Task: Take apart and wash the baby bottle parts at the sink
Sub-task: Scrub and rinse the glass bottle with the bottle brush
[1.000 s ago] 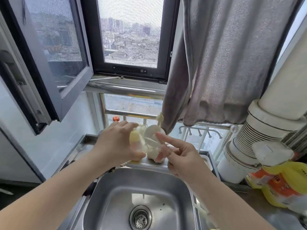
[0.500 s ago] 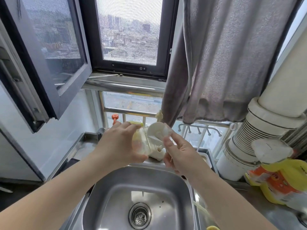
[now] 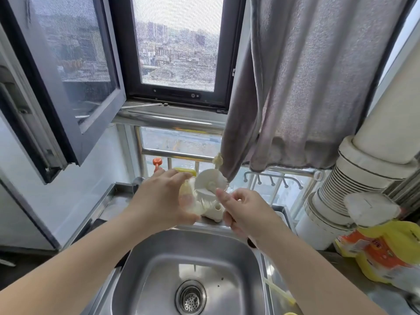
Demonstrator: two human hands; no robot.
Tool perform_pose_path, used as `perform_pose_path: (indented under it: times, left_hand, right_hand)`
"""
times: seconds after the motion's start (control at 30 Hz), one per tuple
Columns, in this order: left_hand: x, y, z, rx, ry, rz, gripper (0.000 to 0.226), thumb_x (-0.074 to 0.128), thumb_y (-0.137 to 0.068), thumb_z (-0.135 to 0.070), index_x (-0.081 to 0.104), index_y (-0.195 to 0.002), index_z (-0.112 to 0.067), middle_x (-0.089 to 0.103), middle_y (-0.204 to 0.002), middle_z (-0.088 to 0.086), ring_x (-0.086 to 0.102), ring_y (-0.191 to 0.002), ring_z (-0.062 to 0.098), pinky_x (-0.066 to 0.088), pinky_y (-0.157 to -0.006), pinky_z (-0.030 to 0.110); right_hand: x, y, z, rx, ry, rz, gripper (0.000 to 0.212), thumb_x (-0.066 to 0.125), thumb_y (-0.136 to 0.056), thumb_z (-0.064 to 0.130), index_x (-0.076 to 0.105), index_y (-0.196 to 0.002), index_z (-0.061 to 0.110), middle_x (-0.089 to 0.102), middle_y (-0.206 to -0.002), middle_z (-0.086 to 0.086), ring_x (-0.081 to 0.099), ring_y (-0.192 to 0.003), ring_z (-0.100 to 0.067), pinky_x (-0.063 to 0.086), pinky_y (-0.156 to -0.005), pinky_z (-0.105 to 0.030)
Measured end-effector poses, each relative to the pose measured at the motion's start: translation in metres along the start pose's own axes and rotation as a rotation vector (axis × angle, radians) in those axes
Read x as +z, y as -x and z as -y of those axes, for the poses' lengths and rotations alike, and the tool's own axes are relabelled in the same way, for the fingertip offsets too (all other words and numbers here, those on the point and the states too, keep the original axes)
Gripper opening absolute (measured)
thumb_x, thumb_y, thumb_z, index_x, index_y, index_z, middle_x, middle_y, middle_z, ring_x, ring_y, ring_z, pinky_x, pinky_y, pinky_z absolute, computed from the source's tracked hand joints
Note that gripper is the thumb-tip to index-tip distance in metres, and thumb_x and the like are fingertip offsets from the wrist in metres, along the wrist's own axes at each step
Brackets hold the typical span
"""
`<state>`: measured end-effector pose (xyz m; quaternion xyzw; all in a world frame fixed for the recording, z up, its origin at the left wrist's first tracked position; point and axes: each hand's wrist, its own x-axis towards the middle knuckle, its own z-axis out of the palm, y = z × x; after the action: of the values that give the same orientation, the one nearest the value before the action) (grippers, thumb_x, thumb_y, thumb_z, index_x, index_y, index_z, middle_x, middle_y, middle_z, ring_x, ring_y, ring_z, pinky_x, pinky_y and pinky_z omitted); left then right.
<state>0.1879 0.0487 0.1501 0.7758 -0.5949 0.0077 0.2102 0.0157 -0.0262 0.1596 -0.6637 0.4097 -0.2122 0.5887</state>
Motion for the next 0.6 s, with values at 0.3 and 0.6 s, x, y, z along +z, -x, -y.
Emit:
perform_pose_path:
  times: [0.3, 0.6]
  left_hand:
    - [0.003, 0.001, 0.003, 0.001, 0.002, -0.022, 0.092, 0.074, -0.057, -0.060, 0.045, -0.138, -0.028, 0.054, -0.121, -0.013, 0.046, -0.116, 0.014, 0.038, -0.097, 0.029]
    - [-0.004, -0.001, 0.002, -0.004, 0.003, -0.045, 0.090, 0.076, -0.058, -0.058, 0.045, -0.138, -0.029, 0.055, -0.126, -0.012, 0.045, -0.118, 0.012, 0.039, -0.099, 0.031]
  right_hand:
    - [0.000, 0.002, 0.007, -0.083, -0.025, -0.114, 0.039, 0.069, -0.084, 0.034, 0.048, -0.063, 0.009, 0.066, -0.063, -0.011, 0.041, -0.032, -0.007, 0.031, -0.035, -0.014]
    - [-0.002, 0.003, 0.008, -0.092, -0.030, -0.130, 0.039, 0.074, -0.079, 0.035, 0.049, -0.061, 0.011, 0.068, -0.063, -0.011, 0.042, -0.035, -0.007, 0.031, -0.037, -0.014]
